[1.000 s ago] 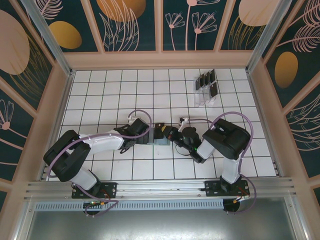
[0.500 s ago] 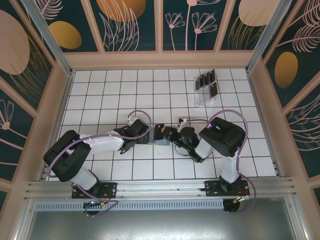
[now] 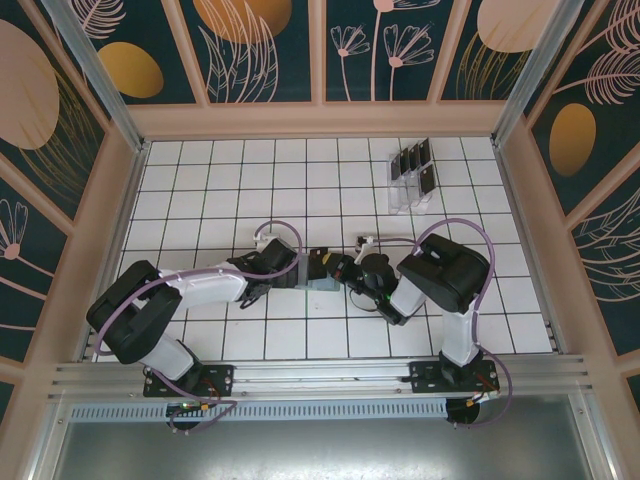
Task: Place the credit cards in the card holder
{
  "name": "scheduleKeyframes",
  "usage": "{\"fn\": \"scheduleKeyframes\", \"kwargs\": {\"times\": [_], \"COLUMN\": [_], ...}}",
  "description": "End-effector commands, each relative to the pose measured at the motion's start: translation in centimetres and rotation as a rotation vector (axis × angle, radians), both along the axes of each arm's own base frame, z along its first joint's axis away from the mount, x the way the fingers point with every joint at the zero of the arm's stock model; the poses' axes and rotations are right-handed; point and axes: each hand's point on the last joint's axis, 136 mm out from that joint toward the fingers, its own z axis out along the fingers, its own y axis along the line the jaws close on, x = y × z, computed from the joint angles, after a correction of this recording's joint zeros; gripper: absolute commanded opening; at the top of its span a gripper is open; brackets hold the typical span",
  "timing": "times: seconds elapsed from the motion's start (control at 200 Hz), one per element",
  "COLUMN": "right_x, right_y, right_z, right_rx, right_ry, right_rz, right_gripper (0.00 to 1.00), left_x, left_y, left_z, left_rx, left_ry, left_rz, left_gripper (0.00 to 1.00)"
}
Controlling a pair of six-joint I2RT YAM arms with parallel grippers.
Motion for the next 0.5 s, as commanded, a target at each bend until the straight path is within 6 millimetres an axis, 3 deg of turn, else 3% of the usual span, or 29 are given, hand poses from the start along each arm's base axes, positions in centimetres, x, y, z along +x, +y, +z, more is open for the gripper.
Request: {"fn": "scheduleKeyframes", "kwargs": {"times": [0.0,0.495], "right_x": [0.4,0.7], "right_y": [-0.5,0.1], "right_z": [1.7,2.6], "right_rx": [0.025,0.045], "right_ry": [-0.047,-0.059], "right_rz": [-0.028,-0.020], "right_gripper": [0.00,0.00], "left_x": [-3.1,-4.1], "left_y": [2.4,2.8], "left_z": [-2.5,-3.1], "left_rx": [0.097,0.081], "left_ry": [0.113,0.131], "left_rz": [-0.006,0.011], "left_gripper": [0.98,0.98]}}
